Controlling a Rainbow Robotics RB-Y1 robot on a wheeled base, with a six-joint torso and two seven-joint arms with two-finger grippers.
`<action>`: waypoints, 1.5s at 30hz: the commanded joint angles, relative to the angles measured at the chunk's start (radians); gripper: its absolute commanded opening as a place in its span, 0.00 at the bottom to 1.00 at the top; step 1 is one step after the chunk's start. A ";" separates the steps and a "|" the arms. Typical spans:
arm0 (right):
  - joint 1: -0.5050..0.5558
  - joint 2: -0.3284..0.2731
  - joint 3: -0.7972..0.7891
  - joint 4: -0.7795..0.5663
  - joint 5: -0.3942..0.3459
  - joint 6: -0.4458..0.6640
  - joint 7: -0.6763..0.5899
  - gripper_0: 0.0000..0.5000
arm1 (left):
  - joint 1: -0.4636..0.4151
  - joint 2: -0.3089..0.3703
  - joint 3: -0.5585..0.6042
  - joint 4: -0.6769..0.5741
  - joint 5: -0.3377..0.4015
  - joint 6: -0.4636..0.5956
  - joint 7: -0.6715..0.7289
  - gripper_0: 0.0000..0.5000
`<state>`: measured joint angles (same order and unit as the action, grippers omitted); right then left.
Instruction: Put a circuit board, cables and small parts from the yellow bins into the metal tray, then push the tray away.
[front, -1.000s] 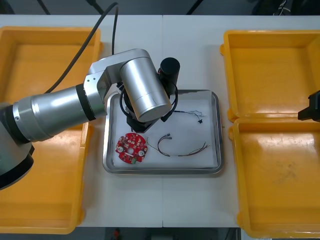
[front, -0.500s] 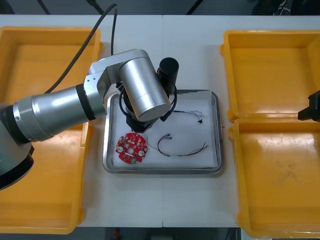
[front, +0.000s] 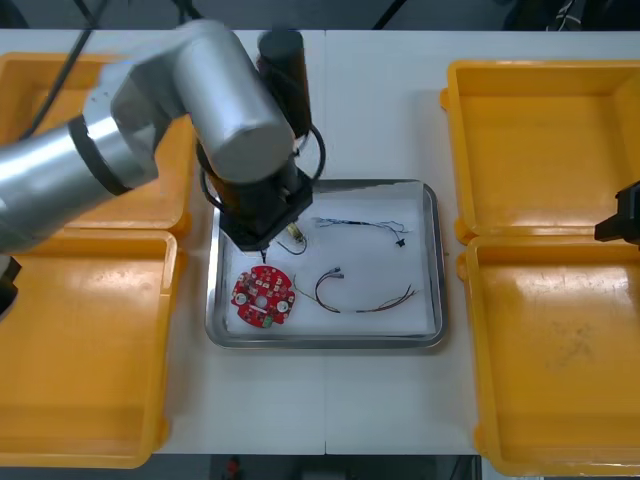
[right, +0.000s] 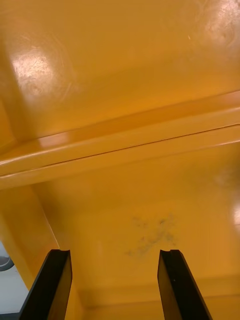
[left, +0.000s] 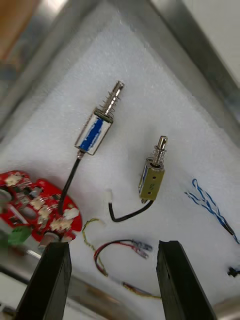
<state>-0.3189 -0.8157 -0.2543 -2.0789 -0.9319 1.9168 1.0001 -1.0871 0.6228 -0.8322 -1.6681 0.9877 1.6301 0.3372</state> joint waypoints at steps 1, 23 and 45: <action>-0.017 -0.034 0.046 -0.064 0.005 0.003 0.012 1.00 | -0.076 0.146 0.131 -0.053 0.124 0.063 -0.171 1.00; -0.302 -0.034 0.454 -0.083 -0.124 0.003 0.055 1.00 | 0.159 0.736 0.248 -0.225 0.379 -0.078 -0.780 1.00; -0.565 0.109 0.974 -0.129 -0.114 -0.079 0.516 1.00 | 0.929 0.796 0.800 -0.420 0.207 -0.245 -1.060 1.00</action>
<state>-0.8203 -0.7563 0.6438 -2.1804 -1.0859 1.8600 1.4466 -0.1830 1.3821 -0.0681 -2.0578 1.2232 1.3999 -0.6447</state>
